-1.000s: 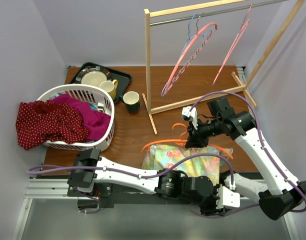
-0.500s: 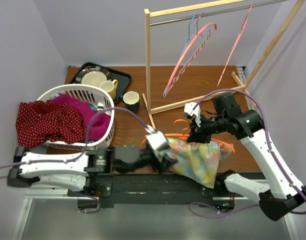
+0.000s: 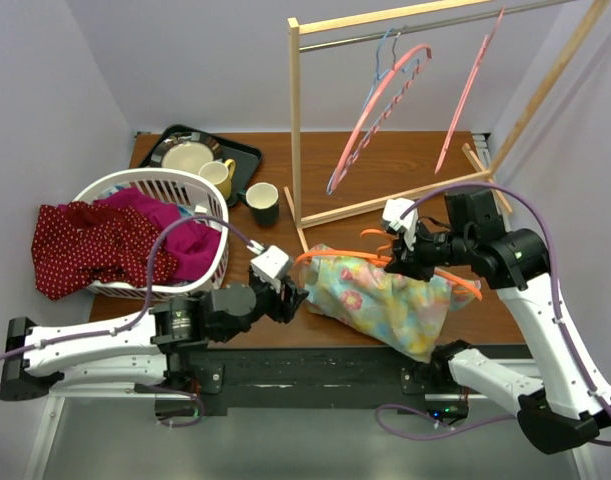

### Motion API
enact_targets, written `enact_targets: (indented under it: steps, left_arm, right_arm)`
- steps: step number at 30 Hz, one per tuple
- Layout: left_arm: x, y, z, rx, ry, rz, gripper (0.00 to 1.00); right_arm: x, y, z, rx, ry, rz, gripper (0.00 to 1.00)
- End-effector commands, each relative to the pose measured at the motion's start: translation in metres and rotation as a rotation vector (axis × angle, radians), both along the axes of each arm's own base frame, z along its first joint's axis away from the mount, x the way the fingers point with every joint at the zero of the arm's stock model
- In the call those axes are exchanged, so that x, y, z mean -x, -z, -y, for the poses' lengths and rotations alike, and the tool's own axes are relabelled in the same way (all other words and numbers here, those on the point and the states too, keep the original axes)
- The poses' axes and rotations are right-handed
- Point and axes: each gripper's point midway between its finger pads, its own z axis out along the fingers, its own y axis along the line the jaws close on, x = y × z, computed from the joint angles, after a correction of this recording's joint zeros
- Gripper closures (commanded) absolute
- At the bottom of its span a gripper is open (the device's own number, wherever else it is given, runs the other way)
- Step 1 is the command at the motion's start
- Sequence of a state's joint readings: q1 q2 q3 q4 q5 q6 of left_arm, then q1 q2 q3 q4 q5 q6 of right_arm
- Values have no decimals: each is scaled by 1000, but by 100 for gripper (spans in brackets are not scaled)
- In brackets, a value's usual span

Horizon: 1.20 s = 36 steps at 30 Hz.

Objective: Place the skirt on the hanger
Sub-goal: Place skirt on hanger

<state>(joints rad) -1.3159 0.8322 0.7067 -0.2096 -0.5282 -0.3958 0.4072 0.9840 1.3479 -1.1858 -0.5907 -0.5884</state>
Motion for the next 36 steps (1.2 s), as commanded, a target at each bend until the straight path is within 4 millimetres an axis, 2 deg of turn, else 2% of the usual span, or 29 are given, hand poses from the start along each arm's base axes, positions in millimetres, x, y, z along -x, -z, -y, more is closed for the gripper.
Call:
enact_targets:
  steps: [1, 4, 7, 9, 11, 14, 18, 20, 24, 27, 28, 29, 30, 31, 34, 35, 36]
  left_arm:
    - [-25, -68, -20, 209, -46, 82, 39]
    - [-33, -75, -27, 261, -75, 41, 38]
    - [-48, -69, -41, 297, -213, -38, 24]
    - [-57, -60, -46, 296, -269, -84, 20]
    - [-60, -51, -42, 292, -260, -124, 20]
    - [-61, -27, -28, 290, -231, -254, 20]
    - [-51, 13, 1, 313, -162, -439, 24]
    - [-48, 27, 10, 299, -139, -480, 28]
    - [-40, 42, 19, 275, -95, -536, 32]
    - [-38, 55, 18, 264, -108, -569, 32]
    - [-37, 59, 17, 266, -114, -583, 33]
    - [-31, 74, 21, 297, -111, -635, 38]
    - [-29, 78, 23, 311, -104, -654, 44]
    - [-28, 84, 26, 319, -104, -675, 47]
    - [-26, 90, 32, 349, -88, -705, 58]
    - [-26, 91, 31, 357, -94, -705, 63]
    - [-27, 91, 31, 363, -96, -703, 74]
  right_arm:
    - [8, -4, 0, -11, -77, 72, 100]
    - [25, 3, -4, -28, -181, 56, 100]
    - [34, 11, -5, -22, -251, 57, 100]
    - [39, 16, -5, -19, -287, 42, 100]
    - [40, 17, -7, -23, -313, 48, 100]
    - [39, 16, -8, -26, -329, 48, 100]
    - [38, 16, -10, -31, -341, 45, 100]
    - [38, 19, -11, -33, -346, 37, 100]
    - [36, 22, -10, -22, -345, 32, 100]
    - [36, 21, -11, -24, -343, 39, 100]
    - [35, 20, -11, -24, -341, 42, 100]
    - [35, 19, -11, -29, -337, 49, 100]
    - [35, 18, -11, -32, -338, 50, 100]
    - [35, 18, -11, -33, -337, 52, 100]
    - [36, 18, -12, -39, -337, 52, 100]
    - [37, 17, -11, -39, -334, 53, 100]
    - [37, 18, -11, -37, -334, 53, 100]
